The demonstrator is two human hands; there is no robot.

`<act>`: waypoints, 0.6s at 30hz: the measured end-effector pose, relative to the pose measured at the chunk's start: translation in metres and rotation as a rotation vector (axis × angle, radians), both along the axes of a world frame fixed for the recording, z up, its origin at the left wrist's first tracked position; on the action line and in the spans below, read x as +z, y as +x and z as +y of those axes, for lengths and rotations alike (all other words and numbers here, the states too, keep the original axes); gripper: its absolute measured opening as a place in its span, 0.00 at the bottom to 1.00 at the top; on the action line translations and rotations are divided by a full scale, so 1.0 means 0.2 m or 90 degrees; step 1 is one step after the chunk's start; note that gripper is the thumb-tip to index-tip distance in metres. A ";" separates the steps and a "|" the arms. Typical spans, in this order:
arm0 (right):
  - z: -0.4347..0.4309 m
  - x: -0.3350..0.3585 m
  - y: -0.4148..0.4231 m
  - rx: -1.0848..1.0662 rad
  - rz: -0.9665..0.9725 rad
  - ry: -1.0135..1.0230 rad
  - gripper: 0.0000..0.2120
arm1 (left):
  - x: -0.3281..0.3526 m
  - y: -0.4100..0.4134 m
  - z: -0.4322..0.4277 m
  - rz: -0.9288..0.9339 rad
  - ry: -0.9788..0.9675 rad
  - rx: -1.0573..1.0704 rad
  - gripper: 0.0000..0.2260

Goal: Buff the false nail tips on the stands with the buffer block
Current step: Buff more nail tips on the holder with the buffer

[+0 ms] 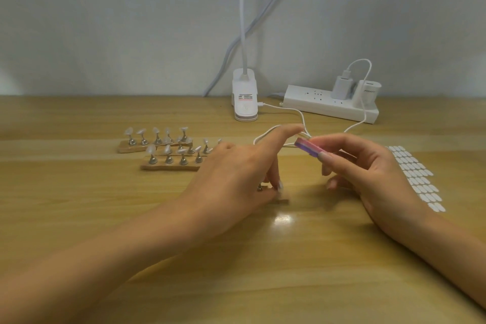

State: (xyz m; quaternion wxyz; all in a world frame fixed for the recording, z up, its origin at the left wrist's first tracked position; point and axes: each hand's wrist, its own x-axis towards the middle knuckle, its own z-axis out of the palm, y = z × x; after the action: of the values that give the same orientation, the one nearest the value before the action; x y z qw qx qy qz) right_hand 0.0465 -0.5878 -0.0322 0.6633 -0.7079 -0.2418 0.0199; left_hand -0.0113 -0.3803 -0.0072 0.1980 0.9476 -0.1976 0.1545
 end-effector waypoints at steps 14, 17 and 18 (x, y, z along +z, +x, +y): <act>0.04 0.03 -0.15 0.032 -0.324 -0.111 0.15 | -0.02 -0.23 0.18 0.065 -0.521 -0.065 0.34; 0.08 0.04 -0.21 0.054 -0.354 -0.096 0.12 | -0.07 -0.24 0.20 0.089 -0.586 -0.060 0.34; 0.09 0.04 -0.22 0.061 -0.363 -0.098 0.11 | -0.08 -0.24 0.20 0.091 -0.597 -0.070 0.35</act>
State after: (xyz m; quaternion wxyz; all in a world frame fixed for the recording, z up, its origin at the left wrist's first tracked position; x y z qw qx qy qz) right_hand 0.0018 -0.5692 -0.0233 0.5116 -0.7209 -0.4490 -0.1300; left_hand -0.0592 -0.3397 -0.0241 0.6253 0.7524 -0.1420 0.1506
